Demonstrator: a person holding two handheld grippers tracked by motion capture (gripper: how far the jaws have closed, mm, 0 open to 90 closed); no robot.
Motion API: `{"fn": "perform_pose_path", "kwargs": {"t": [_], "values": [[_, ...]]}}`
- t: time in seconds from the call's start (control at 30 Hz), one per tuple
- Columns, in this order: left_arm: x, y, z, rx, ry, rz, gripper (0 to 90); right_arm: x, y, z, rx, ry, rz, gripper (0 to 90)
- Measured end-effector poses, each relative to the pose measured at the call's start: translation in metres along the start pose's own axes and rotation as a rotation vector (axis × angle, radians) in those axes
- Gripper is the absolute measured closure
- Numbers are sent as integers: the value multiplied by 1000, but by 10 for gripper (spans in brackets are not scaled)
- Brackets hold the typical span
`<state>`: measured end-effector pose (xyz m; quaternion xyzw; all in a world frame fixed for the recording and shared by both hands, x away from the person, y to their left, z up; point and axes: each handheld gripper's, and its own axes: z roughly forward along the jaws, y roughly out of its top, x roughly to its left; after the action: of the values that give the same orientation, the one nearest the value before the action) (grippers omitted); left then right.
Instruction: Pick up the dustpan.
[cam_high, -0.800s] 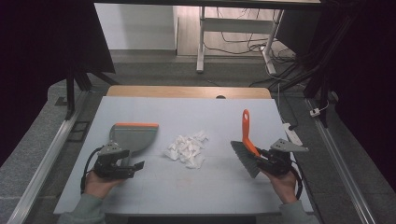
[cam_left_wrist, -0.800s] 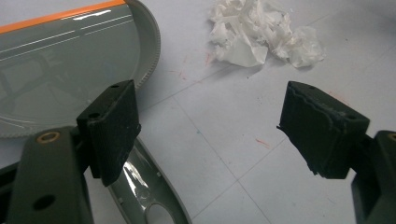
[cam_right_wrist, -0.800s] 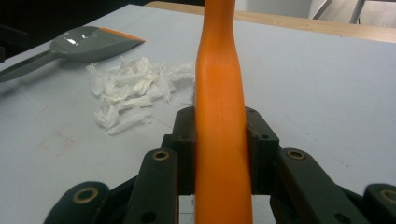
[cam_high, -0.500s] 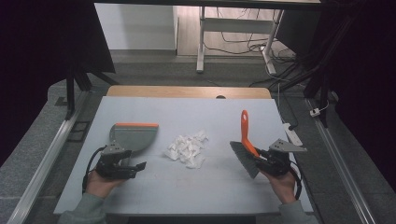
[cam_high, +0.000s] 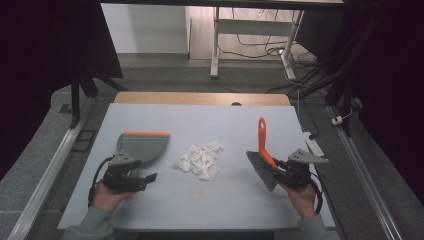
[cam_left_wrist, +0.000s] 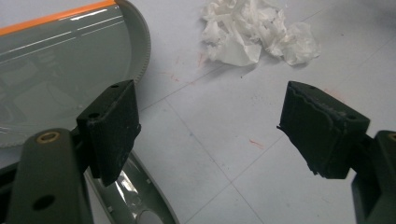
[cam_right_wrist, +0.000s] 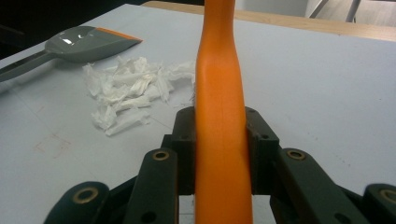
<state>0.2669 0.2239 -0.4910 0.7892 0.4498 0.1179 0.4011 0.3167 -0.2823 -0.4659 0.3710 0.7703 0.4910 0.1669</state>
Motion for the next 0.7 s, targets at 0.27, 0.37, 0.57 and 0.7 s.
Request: {"fn": "perform_pose_path", "kwargs": {"t": [0.27, 0.37, 0.57, 0.7], "values": [[-9, 4, -8, -15, 6, 12, 211, 2, 1, -1, -8, 3, 0, 700], [-11, 6, -8, -7, 10, 18, 208, 2, 0, -2, -10, 3, 3, 700], [-17, 13, -7, 14, 11, 24, 204, 1, -1, -3, -8, -6, 2, 700], [-23, 22, -7, 35, 9, 31, 190, 0, -2, -5, -17, -3, 18, 700]]}}
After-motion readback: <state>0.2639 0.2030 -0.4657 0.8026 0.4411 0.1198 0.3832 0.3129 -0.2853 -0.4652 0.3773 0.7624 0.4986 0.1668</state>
